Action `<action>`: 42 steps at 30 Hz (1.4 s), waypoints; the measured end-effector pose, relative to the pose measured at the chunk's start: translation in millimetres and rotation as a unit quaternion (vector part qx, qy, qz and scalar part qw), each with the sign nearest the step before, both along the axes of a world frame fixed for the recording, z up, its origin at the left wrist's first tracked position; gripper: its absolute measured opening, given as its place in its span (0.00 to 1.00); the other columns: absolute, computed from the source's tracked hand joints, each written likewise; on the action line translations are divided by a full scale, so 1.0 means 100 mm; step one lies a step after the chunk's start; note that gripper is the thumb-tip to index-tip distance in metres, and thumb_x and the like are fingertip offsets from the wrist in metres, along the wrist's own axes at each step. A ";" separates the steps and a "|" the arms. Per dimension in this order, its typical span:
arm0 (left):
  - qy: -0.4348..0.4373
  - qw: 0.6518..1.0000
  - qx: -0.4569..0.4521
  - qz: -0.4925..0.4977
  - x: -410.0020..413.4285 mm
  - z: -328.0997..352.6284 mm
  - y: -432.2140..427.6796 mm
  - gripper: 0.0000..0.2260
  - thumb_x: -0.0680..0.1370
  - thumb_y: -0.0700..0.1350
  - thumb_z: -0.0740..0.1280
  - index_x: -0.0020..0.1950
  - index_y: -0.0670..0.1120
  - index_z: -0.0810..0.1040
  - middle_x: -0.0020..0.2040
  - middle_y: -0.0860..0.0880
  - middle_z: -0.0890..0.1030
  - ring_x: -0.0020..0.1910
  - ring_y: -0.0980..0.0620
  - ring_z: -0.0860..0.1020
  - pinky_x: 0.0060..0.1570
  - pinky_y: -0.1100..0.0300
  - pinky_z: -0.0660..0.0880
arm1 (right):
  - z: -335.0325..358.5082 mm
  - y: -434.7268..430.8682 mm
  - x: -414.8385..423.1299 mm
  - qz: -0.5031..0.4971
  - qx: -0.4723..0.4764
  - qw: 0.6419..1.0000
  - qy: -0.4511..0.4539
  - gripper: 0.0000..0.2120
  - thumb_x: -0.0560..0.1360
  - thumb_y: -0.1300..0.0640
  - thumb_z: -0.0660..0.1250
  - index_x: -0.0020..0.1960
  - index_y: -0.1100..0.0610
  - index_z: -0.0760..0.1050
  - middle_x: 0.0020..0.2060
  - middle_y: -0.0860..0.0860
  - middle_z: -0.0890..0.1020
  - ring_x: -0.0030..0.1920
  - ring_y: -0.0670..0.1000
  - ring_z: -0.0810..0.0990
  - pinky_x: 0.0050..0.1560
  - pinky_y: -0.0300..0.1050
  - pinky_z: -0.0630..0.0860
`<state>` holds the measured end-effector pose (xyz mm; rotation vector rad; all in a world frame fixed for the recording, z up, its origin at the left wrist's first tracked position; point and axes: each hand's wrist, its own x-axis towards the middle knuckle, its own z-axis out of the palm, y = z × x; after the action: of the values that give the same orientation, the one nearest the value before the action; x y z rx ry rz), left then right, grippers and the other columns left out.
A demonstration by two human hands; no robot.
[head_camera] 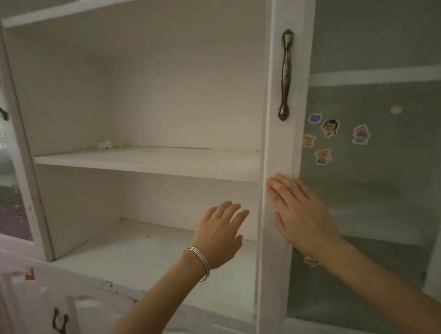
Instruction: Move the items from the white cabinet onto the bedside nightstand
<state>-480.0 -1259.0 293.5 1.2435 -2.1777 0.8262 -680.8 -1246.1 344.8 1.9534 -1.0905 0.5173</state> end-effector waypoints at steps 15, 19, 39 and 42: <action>0.026 0.999 -0.013 0.028 0.01 0.08 -0.17 0.24 0.66 0.47 0.74 0.61 0.44 0.76 0.59 0.43 0.79 0.58 0.42 0.77 0.52 0.49 0.75 | 0.02 -0.23 0.05 -0.031 -0.018 0.999 -0.011 0.24 0.70 0.60 0.68 0.64 0.68 0.70 0.62 0.61 0.75 0.66 0.60 0.69 0.70 0.50 0.45; 0.024 0.999 -0.026 0.010 0.01 0.13 -0.06 0.24 0.67 0.47 0.73 0.61 0.44 0.75 0.60 0.44 0.78 0.59 0.43 0.76 0.53 0.49 0.75 | 0.08 -0.24 0.00 -0.008 -0.016 1.000 -0.008 0.25 0.67 0.62 0.72 0.62 0.67 0.72 0.60 0.60 0.77 0.64 0.58 0.72 0.71 0.50 0.49; 0.023 0.999 -0.030 -0.034 0.19 0.14 -0.26 0.26 0.64 0.47 0.76 0.60 0.44 0.77 0.58 0.44 0.79 0.58 0.42 0.77 0.51 0.48 0.76 | 0.34 -0.24 0.21 -0.106 0.028 0.994 -0.013 0.42 0.58 0.56 0.81 0.66 0.65 0.68 0.66 0.60 0.72 0.65 0.57 0.71 0.60 0.45 0.70; 0.032 0.997 -0.041 -0.049 0.22 0.21 -0.18 0.25 0.63 0.46 0.76 0.59 0.44 0.77 0.57 0.43 0.80 0.57 0.42 0.77 0.51 0.48 0.76 | 0.36 -0.14 0.20 -0.140 0.054 0.988 0.025 0.44 0.61 0.50 0.78 0.68 0.67 0.63 0.69 0.62 0.66 0.68 0.59 0.66 0.66 0.49 0.57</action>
<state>-457.6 -1276.6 314.6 1.0985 -2.1139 0.8144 -661.1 -1260.2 380.7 1.8532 -1.3572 0.2587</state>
